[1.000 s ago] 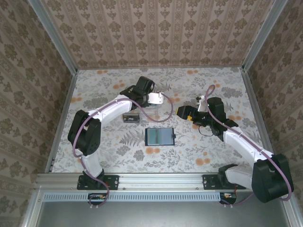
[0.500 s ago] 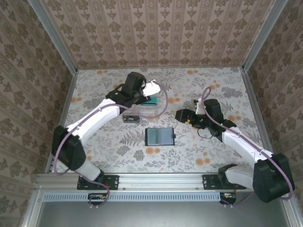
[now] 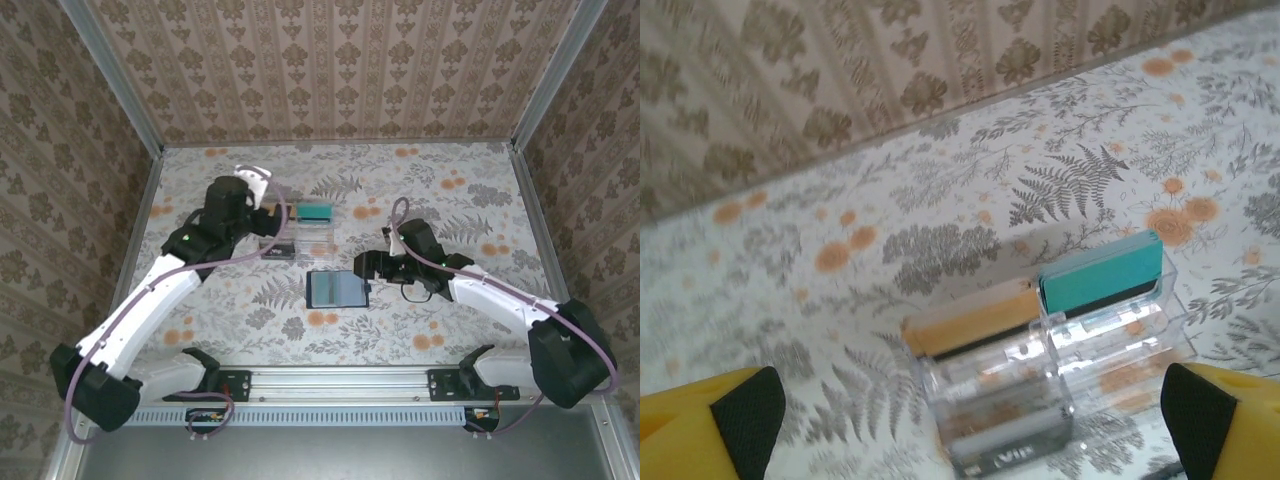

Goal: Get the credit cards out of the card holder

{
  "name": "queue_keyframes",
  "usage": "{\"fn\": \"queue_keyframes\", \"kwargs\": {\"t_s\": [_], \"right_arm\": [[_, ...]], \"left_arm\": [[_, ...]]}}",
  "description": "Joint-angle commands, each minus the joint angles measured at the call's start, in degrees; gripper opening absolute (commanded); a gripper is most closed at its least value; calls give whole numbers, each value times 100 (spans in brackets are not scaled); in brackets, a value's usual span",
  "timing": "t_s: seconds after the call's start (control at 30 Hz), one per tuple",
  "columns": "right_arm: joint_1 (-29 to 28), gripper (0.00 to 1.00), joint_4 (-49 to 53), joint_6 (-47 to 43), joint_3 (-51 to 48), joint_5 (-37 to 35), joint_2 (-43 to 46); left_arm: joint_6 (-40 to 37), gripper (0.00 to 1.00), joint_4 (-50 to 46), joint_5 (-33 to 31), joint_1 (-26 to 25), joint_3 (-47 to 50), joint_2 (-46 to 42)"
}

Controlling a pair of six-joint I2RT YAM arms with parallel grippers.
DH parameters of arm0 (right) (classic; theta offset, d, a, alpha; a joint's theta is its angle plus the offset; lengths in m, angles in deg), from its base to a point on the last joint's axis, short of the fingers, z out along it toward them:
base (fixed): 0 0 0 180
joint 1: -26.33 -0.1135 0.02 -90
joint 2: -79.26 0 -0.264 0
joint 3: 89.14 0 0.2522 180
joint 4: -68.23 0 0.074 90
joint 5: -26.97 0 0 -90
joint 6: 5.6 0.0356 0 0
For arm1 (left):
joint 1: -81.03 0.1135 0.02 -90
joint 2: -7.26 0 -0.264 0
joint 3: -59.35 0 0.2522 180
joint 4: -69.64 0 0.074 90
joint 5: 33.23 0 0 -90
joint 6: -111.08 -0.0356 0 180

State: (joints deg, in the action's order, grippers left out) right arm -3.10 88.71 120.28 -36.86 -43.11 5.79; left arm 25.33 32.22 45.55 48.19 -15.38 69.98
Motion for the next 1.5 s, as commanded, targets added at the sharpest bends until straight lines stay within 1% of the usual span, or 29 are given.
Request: {"fn": "queue_keyframes", "kwargs": {"t_s": [0.0,0.07,0.1,0.17,0.2,0.23,0.27,0.3,0.37,0.43,0.47,0.5,0.6,0.77,0.97,1.0,1.03,1.1,1.27,1.47], "right_arm": [[-195,66,128,-135,188,-245,-236],[-310,52,189,-169,225,-348,-372],[-355,47,198,-183,234,-402,-442],[-454,44,255,-216,251,-546,-576],[-495,40,276,-245,260,-603,-580],[-532,38,294,-269,265,-634,-774],[-561,36,308,-283,277,-673,-851],[-596,35,323,-283,274,-715,-923],[-646,32,355,-283,264,-823,-1027],[-682,29,516,-252,283,-1067,-1107],[-687,29,617,-248,304,-1195,-1153],[-687,29,676,-248,305,-1260,-1188],[-687,33,794,-235,314,-1394,-1262],[-722,34,781,-257,312,-1395,-1412],[-809,29,685,-222,338,-1337,-1580],[-817,28,681,-214,348,-1339,-1608],[-827,27,673,-201,349,-1340,-1617],[-827,26,656,-187,342,-1336,-1647],[-836,25,641,-155,351,-1324,-1662],[-836,24,645,-153,332,-1324,-1653]], "left_arm": [[1429,99,-329,524,6,509,-429],[1909,93,-274,682,14,846,-634],[2225,88,-233,799,14,1005,-703],[2830,80,-227,993,23,1263,-747],[3080,74,-211,1159,23,1393,-719],[3256,68,-184,1290,23,1476,-679],[3457,59,-140,1485,23,1596,-596],[3690,52,-98,1654,16,1699,-495],[4005,47,89,2041,7,1884,-270],[4270,45,361,2377,-41,2041,-7],[4362,40,494,2492,-98,2086,141],[4426,36,587,2527,-176,2113,288],[4478,35,815,2553,-412,2098,662],[4514,34,1176,2801,-591,2106,1232],[4523,32,1567,3097,-649,2124,1749],[4529,31,1630,3129,-651,2140,1826],[4540,29,1689,3165,-654,2155,1887],[4542,28,1775,3235,-671,2151,2042],[4490,27,1769,3199,-684,2116,2283],[4391,26,1417,2968,-684,2037,2400]]}}
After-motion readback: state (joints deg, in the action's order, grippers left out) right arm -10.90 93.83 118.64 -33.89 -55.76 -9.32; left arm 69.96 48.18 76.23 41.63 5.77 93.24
